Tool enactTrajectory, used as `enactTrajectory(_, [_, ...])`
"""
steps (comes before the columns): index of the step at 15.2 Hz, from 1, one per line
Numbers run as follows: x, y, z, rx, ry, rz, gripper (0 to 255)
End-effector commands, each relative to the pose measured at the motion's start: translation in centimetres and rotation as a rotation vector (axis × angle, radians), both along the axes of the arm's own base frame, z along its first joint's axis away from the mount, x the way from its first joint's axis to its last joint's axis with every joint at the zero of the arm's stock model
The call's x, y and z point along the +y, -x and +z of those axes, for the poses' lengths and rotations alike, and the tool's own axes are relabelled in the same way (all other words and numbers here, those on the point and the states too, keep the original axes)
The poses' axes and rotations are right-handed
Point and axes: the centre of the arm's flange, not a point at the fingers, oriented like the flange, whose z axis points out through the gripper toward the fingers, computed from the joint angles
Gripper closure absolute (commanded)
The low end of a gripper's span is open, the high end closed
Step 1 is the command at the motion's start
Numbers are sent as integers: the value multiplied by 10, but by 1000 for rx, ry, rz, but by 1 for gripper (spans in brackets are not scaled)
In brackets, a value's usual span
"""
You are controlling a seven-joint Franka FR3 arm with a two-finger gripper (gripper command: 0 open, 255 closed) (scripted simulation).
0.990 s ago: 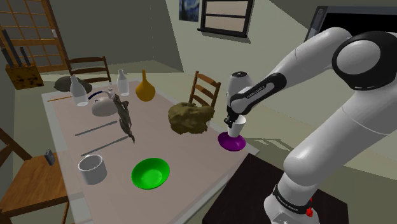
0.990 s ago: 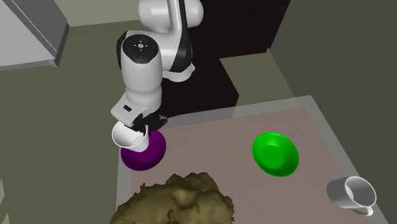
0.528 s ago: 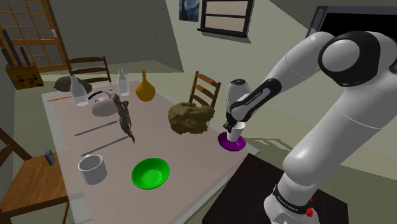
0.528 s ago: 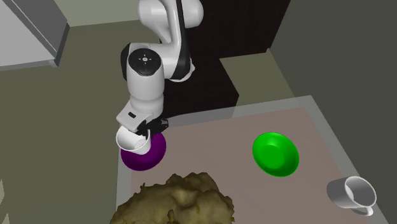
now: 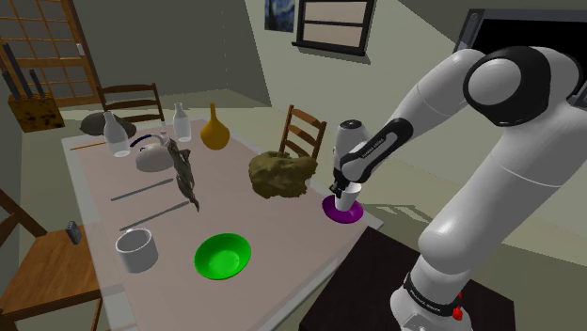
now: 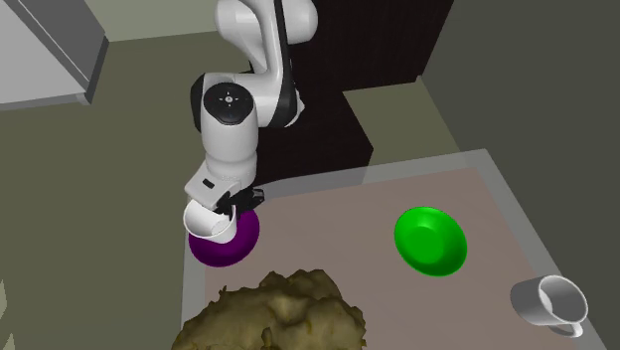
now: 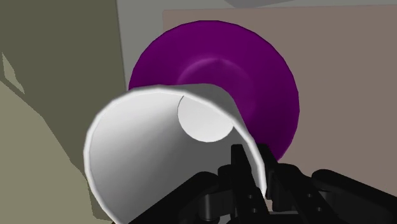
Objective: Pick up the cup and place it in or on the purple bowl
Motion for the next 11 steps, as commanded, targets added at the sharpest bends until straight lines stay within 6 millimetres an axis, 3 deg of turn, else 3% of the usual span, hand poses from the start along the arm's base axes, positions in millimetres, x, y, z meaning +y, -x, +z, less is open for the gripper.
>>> enactTrajectory(1, [0,0,0,0,0,0,255])
enactTrajectory(2, [0,0,0,0,0,0,0])
enactTrajectory(7, [0,0,0,0,0,0,0])
enactTrajectory(11, [11,2,49,0,0,0,0])
